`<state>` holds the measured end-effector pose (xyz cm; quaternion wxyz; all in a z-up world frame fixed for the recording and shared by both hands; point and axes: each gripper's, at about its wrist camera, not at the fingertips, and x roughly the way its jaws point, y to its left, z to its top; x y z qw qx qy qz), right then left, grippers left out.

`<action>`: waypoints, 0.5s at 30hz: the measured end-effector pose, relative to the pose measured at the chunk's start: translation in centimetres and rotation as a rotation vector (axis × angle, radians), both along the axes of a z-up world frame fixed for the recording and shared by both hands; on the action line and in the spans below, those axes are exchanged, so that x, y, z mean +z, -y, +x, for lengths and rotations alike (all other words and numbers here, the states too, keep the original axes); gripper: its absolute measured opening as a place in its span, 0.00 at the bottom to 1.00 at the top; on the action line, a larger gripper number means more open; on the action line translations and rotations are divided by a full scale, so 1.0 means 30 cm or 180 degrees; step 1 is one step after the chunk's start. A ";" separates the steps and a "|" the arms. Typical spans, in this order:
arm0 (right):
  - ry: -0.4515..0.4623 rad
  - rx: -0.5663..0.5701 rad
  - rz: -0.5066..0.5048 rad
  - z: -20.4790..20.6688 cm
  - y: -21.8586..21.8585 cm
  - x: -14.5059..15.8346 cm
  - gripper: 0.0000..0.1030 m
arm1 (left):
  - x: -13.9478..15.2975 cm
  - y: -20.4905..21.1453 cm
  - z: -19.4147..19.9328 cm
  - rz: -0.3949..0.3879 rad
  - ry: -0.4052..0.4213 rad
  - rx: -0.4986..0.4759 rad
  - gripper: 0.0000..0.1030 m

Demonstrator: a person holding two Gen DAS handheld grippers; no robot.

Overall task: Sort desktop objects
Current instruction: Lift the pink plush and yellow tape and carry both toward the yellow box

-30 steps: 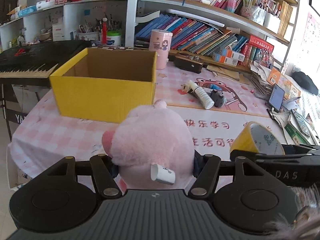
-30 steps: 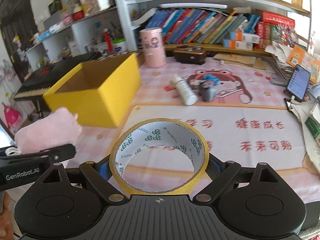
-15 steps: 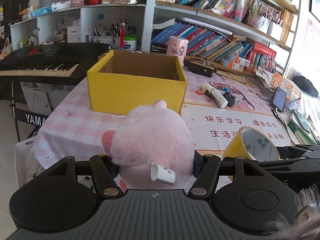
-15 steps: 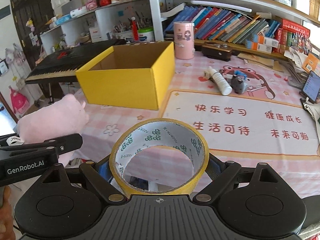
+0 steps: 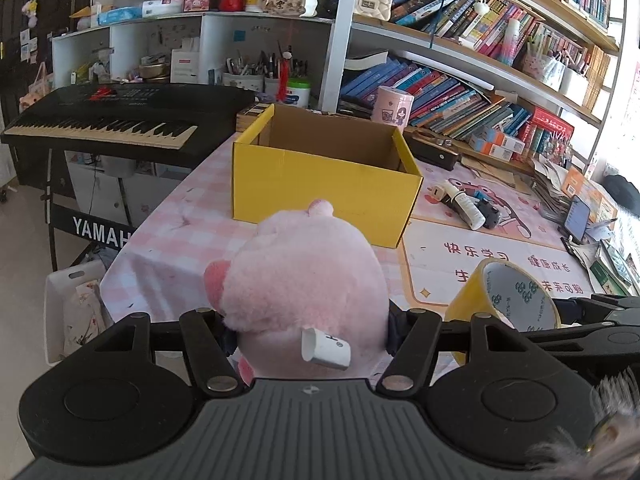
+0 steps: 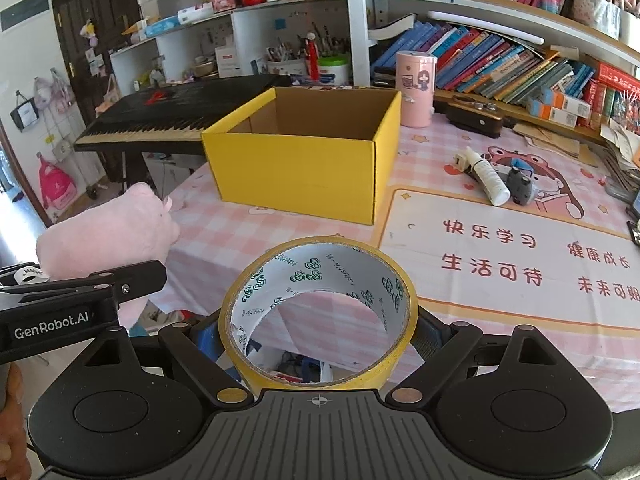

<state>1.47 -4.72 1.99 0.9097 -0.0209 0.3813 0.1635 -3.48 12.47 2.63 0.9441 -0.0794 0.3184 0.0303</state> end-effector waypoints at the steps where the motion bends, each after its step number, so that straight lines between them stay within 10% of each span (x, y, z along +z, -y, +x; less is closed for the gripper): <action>1: 0.0002 0.0000 -0.0001 0.000 -0.005 0.001 0.88 | 0.000 -0.002 0.000 0.0000 0.0001 0.0000 0.60; 15: -0.0021 0.0020 -0.0014 0.027 -0.021 0.002 0.88 | -0.008 -0.019 0.030 -0.0041 -0.0060 0.0022 0.60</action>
